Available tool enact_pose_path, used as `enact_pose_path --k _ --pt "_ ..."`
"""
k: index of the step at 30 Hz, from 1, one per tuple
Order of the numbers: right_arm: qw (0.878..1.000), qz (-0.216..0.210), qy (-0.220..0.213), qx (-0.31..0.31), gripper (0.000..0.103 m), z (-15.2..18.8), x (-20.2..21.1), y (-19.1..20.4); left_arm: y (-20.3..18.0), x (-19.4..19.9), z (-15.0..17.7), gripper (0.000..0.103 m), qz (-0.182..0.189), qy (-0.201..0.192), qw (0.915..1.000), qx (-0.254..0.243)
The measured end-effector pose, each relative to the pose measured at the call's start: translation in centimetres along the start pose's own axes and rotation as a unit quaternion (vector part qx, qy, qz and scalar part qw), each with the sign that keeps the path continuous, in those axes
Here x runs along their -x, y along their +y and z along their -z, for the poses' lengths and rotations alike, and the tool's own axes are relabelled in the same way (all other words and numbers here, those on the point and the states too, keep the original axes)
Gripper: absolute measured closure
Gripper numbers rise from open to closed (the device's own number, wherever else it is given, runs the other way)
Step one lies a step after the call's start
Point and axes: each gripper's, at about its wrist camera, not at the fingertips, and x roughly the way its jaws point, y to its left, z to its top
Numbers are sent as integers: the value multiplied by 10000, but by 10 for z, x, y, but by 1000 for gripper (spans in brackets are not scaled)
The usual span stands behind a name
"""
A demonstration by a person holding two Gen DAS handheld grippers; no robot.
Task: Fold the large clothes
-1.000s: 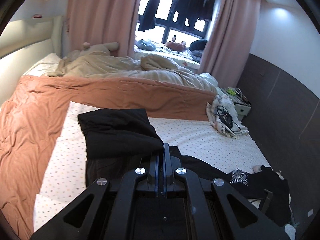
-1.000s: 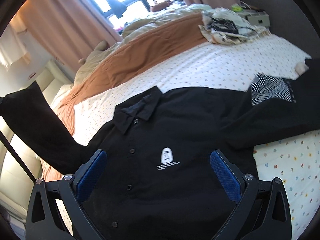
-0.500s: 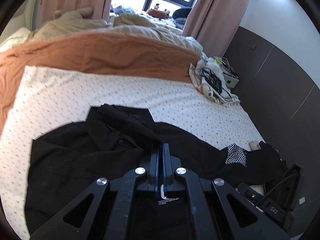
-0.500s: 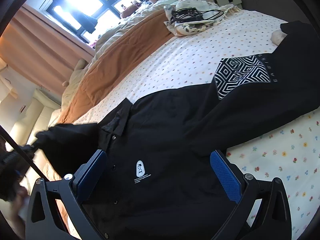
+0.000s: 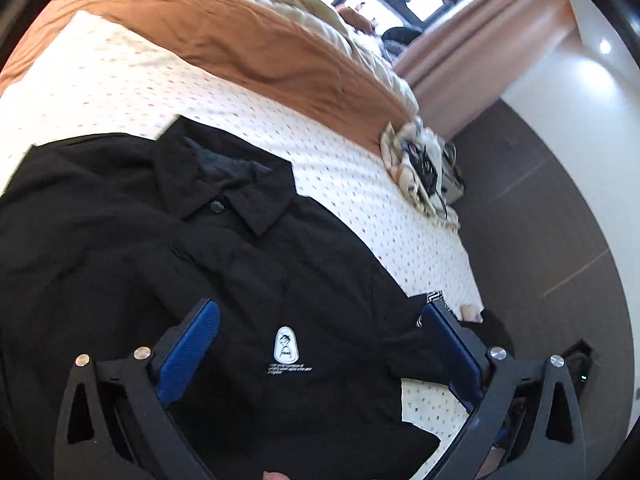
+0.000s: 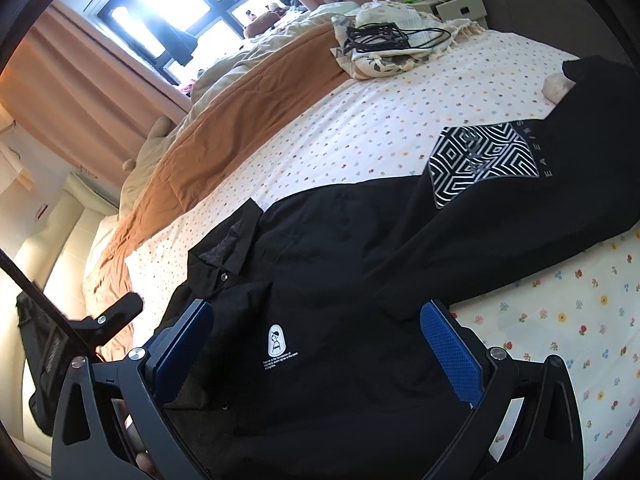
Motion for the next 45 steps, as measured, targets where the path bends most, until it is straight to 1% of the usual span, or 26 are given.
enact_pose_path --k 2,5,8,10,12,14,15,16,18,20,21,22,25,27,31,33,35,36,37,38,39,40,43,45 --pt "10000 0 3 52 0 1 -1 3 10 24 3 0 -260 -191 9994 120" --pt "9996 -25 44 285 0 6 -6 17 30 57 9 0 -500 -492 9966 437" --pt "9980 -42 140 610 0 16 -13 38 47 82 11 0 -713 -720 9930 609" --pt "9963 -55 175 834 0 21 -19 52 58 99 15 0 -761 -911 9902 736" --pt "9935 -55 174 1124 0 28 -25 70 69 113 23 0 -711 -1153 9870 866" --pt "9889 8 203 1469 0 35 -33 88 82 119 26 0 -831 -1195 9860 810" --pt "9858 90 236 1660 0 40 -38 97 91 122 25 0 -916 -1184 9851 841" --pt "9829 168 264 1815 0 44 -43 104 98 126 24 0 -925 -1226 9839 914" --pt "9763 323 363 2108 0 51 -55 118 116 136 26 0 -838 -1390 9803 1126" --pt "9708 451 441 2313 0 57 -65 132 127 142 27 1 -825 -1504 9782 1171" --pt "9660 557 453 2482 0 60 -71 140 131 142 27 6 -848 -1521 9775 1187" --pt "9617 614 447 2635 0 62 -75 149 137 142 27 14 -840 -1503 9771 1250" --pt "9435 915 454 3153 0 75 -92 180 153 142 28 24 -709 -1449 9755 1498" --pt "9317 1121 437 3428 0 83 -105 196 160 143 29 25 -723 -1473 9732 1612" --pt "9139 1289 572 3806 0 103 -134 221 170 147 30 25 -719 -1580 9681 1807" --pt "9054 1438 673 3938 0 109 -152 226 171 148 30 25 -722 -1606 9676 1807" --pt "9004 1689 694 3949 0 113 -168 224 173 148 31 25 -741 -1619 9675 1797" --pt "9014 1731 719 3903 8 112 -173 220 173 148 30 25 -819 -1625 9674 1761" --pt "9050 1704 781 3818 28 111 -176 217 173 148 31 25 -846 -1629 9674 1745" --pt "9100 1670 842 3700 39 106 -177 213 173 147 31 25 -819 -1626 9675 1757" --pt "9167 1604 856 3557 56 99 -176 207 173 146 31 25 -771 -1617 9676 1776" --pt "9232 1545 814 3423 64 92 -172 202 172 145 32 25 -740 -1607 9681 1775" --pt "9410 1462 554 3000 72 68 -148 182 164 141 33 25 -733 -1557 9707 1677" --pt "9558 1271 377 2623 72 51 -126 164 159 137 34 25 -642 -1514 9722 1667"
